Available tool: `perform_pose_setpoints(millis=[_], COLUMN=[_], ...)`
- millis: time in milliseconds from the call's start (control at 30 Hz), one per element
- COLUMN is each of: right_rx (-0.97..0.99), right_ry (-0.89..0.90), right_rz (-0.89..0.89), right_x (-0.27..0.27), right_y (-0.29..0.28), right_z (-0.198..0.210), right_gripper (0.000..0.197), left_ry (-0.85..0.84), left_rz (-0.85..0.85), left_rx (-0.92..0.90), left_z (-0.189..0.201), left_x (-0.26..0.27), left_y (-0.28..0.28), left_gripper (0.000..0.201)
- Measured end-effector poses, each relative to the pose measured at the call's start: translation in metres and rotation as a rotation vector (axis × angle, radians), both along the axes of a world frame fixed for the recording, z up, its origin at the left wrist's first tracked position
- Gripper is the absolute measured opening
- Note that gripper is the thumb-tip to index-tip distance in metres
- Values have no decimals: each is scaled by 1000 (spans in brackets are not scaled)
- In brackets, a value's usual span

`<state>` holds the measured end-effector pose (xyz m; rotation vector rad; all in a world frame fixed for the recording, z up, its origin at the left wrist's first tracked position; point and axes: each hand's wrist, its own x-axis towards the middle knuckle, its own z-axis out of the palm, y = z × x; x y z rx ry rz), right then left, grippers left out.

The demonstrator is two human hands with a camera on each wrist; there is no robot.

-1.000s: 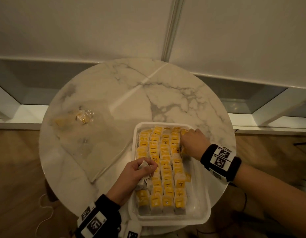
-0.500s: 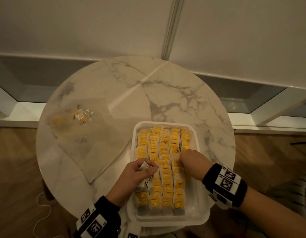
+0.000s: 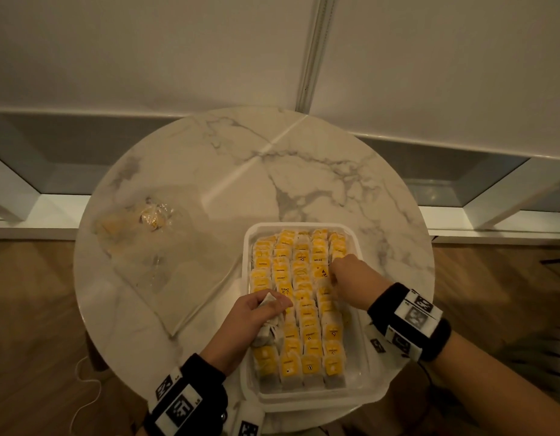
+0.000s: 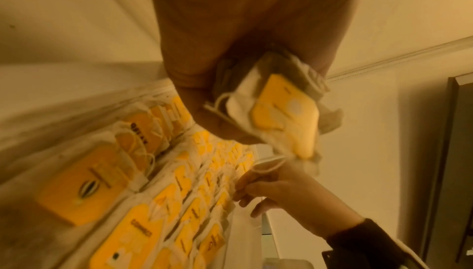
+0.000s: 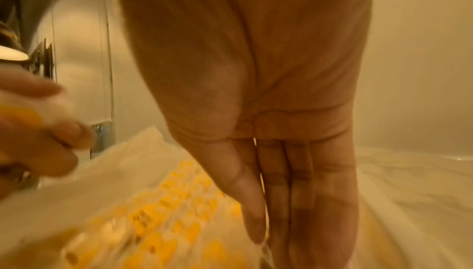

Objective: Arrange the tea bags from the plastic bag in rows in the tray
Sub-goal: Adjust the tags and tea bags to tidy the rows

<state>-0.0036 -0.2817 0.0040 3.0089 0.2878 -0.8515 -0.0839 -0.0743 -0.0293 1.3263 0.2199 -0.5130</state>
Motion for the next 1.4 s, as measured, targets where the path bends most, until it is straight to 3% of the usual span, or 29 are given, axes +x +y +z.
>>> perform_pose_setpoints(millis=[100,233,333,500,600,700,867,967,1067,1167,1233,1300,1400], right_rx=[102,559,812,877,885,960,1172,1238,1238,1172,1031,910,821], right_ry=[-103,-128,-99,-114,-107,-100,-71,-37,30,-145,-325,-350,-377], right_rz=[16,39,-47,-159,-209,-304,-542,-573,-530,-462,-225,44,175], right_x=[-16,-52,-66,-68,-65,-62,-62,-64,-69,-75,-80,-83,-84], right_y=[-1,13,21,20,13,2,-14,-18,-17,-21,-30,-37,-39], right_z=[21,50,54,34,31,32,35,37,37,39,42,41,33], right_gripper=[25,16,21,34,25,16,9,8,14,20,39,49,31], left_ry=[50,229,288,292,286,277,249,207,178,220,269,300,295], left_rz=[85,164,188,128,85,14,-70,-60,-35,3,20,32,17], left_rx=[-71,-235,-292,-255,-220,-250,-264,-250,-204,-198,-198,-210,-219], left_z=[5,13,17,23,23,23,23,21,21,22,23,21,22], left_x=[3,7,5,5,7,5,1,1,3,6,7,7,6], left_y=[-3,-14,-22,-35,-38,-41,-46,-48,-51,-53,-54,-54,-58], left_gripper=[32,45,46,47,52,37,32,27,28,30,29,34,36])
